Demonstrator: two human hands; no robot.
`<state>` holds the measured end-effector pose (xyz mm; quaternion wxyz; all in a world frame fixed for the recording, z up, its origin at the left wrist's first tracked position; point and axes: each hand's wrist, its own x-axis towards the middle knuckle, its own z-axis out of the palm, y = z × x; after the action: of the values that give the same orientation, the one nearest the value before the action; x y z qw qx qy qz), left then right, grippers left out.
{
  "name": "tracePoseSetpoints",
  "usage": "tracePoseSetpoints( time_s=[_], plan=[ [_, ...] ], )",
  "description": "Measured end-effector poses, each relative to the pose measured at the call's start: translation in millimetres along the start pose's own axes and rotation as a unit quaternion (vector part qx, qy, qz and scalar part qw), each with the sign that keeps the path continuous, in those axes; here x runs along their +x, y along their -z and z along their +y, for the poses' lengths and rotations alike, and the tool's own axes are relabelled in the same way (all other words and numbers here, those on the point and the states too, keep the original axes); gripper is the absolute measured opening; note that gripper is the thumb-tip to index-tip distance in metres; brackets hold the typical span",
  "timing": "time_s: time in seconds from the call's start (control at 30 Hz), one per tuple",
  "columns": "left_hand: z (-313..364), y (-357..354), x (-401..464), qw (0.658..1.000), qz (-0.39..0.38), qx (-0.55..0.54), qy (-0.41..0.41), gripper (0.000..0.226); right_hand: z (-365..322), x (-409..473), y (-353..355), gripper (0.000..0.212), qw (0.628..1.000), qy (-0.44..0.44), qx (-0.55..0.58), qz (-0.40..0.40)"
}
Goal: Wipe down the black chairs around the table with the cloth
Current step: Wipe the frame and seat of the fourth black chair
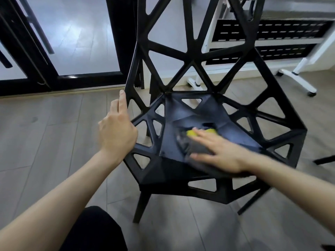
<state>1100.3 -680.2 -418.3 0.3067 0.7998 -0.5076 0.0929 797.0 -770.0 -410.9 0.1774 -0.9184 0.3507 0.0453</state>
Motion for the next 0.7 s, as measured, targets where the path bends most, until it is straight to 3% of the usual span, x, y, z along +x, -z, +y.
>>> tracePoseSetpoints(
  time_s=[0.07,0.13,0.3,0.37,0.43,0.5,0.57,0.6,0.63,0.7],
  plan=[
    [-1,-1,0,1.000,0.006,-0.014,-0.016,0.084,56,22,23,0.104,0.988,-0.154,-0.029,0.016],
    [-1,0,1,0.999,0.007,-0.027,-0.022,0.077,72,50,24,0.100,0.972,-0.224,-0.070,0.030],
    [-5,1,1,0.999,-0.024,0.004,-0.041,0.047,-77,79,-29,0.091,0.999,-0.034,0.016,0.016],
    [-3,7,-4,0.998,-0.046,0.016,-0.032,0.023,-86,58,-29,0.089,1.000,0.002,0.023,0.015],
    [-2,10,-13,0.998,-0.055,0.010,-0.020,0.013,-45,39,-11,0.080,1.000,-0.011,0.020,0.010],
    [-3,10,-24,0.998,-0.054,0.027,-0.032,0.014,27,35,12,0.078,0.993,-0.116,-0.011,0.006],
    [-4,9,-31,0.991,-0.040,0.070,-0.103,0.019,77,50,24,0.094,0.966,-0.251,-0.057,0.036],
    [-4,8,-32,0.985,-0.035,0.091,-0.143,0.024,75,63,23,0.102,0.957,-0.276,-0.066,0.055],
    [-3,9,-32,0.978,-0.037,0.109,-0.174,0.029,58,76,15,0.104,0.962,-0.258,-0.066,0.060],
    [-2,13,-31,0.966,-0.053,0.136,-0.214,0.042,-7,86,-2,0.090,0.991,-0.120,-0.045,0.048]
  ],
)
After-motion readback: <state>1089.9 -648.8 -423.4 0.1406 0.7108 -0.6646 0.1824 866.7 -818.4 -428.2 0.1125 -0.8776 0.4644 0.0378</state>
